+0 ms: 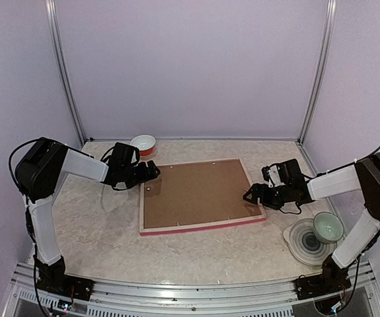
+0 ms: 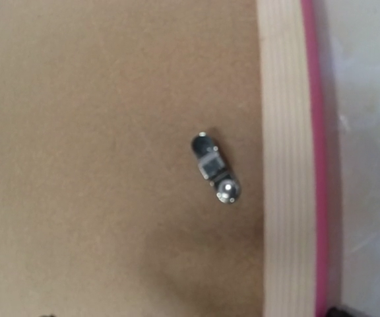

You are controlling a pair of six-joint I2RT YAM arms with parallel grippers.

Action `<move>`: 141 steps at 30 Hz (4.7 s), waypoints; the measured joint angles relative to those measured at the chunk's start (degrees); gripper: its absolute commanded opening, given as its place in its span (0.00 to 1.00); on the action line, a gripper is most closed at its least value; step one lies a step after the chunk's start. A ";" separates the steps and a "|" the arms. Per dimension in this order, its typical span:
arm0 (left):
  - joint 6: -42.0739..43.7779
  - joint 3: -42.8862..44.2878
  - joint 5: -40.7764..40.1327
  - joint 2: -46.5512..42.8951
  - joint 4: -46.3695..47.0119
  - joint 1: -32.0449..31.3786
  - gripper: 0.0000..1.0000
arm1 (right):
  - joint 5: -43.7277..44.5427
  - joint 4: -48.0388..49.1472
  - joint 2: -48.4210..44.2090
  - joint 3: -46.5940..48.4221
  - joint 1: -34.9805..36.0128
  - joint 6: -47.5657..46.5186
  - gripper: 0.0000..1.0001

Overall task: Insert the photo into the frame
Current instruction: Rotate the photo frame at the center of the board, then press the fastener onto the backboard.

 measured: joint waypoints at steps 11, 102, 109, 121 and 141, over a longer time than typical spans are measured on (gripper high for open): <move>0.81 -5.29 0.87 -5.14 -1.53 -0.20 0.99 | 2.82 -6.49 -0.35 2.73 1.22 -0.98 0.89; 6.08 -6.05 -5.99 -6.54 -10.58 -2.67 0.38 | 4.79 -10.51 2.32 7.08 -0.81 -4.11 0.89; 6.10 -6.05 -5.90 -6.54 -10.60 -2.54 0.31 | 4.79 -10.51 2.32 7.08 -0.81 -4.11 0.88; 6.03 -6.05 -5.99 -6.54 -10.58 -2.25 0.24 | 4.81 -10.51 2.32 7.08 -0.81 -4.11 0.89; 5.79 -7.41 -6.43 -8.09 -9.86 -1.60 0.50 | 4.81 -10.49 2.32 7.08 -0.81 -4.11 0.88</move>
